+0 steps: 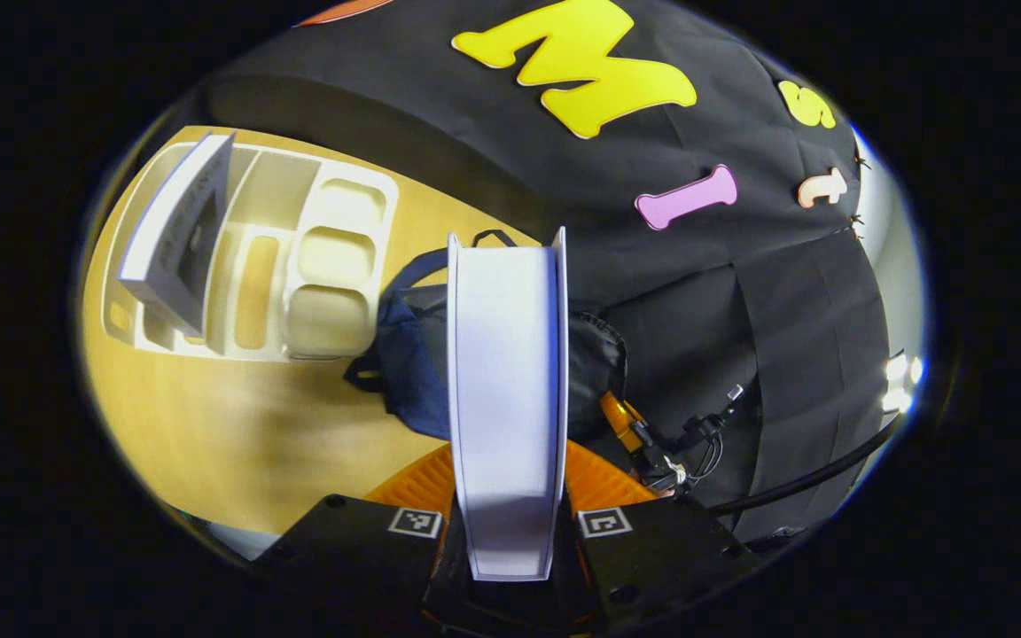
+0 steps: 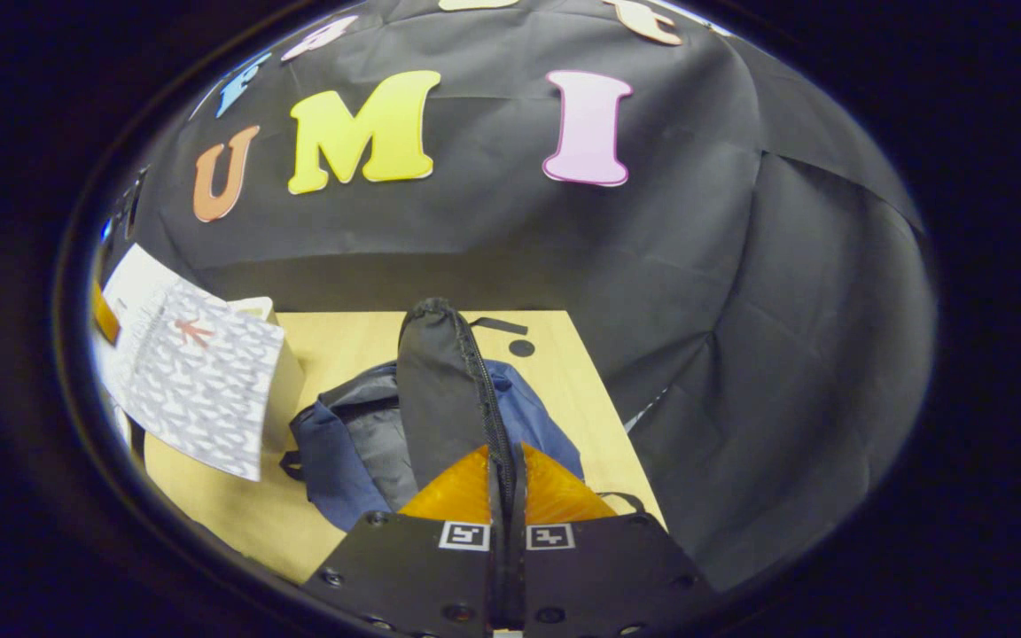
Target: Open the schoolbag, grab two books from the bookshelf and put them into the schoolbag.
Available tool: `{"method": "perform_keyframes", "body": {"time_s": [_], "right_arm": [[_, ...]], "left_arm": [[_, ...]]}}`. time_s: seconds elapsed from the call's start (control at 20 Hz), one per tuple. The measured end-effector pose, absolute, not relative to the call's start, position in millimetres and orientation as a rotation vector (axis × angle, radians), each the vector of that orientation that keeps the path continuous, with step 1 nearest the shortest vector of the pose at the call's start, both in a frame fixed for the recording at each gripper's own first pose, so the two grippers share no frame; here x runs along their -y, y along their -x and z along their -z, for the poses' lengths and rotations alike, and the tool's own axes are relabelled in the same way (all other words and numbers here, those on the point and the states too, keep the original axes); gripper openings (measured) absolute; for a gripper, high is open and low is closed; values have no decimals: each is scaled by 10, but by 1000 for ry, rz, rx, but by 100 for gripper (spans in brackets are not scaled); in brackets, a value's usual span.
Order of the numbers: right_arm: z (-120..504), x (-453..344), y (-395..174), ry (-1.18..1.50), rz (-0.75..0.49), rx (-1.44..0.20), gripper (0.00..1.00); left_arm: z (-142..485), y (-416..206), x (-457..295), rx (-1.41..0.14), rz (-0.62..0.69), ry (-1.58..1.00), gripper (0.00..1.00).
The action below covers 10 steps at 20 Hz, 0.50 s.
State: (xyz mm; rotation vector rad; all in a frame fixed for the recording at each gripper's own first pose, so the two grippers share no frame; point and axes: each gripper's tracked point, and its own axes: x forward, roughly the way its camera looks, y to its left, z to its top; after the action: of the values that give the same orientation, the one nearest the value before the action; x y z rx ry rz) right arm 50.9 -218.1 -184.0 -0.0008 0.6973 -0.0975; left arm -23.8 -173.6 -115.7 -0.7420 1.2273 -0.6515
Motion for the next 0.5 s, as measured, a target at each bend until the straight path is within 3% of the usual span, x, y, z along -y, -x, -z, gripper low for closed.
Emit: {"method": "perform_keyframes", "body": {"time_s": [0.2, 0.5], "right_arm": [[1856, 2200, -496, -26, 110, -702, 0], [1865, 2276, -449, -17, 118, -711, 0]], "left_arm": [[1743, 240, 2243, -1178, 641, 692, 42], [2447, 180, 2880, -1252, 577, 845, 42]]}}
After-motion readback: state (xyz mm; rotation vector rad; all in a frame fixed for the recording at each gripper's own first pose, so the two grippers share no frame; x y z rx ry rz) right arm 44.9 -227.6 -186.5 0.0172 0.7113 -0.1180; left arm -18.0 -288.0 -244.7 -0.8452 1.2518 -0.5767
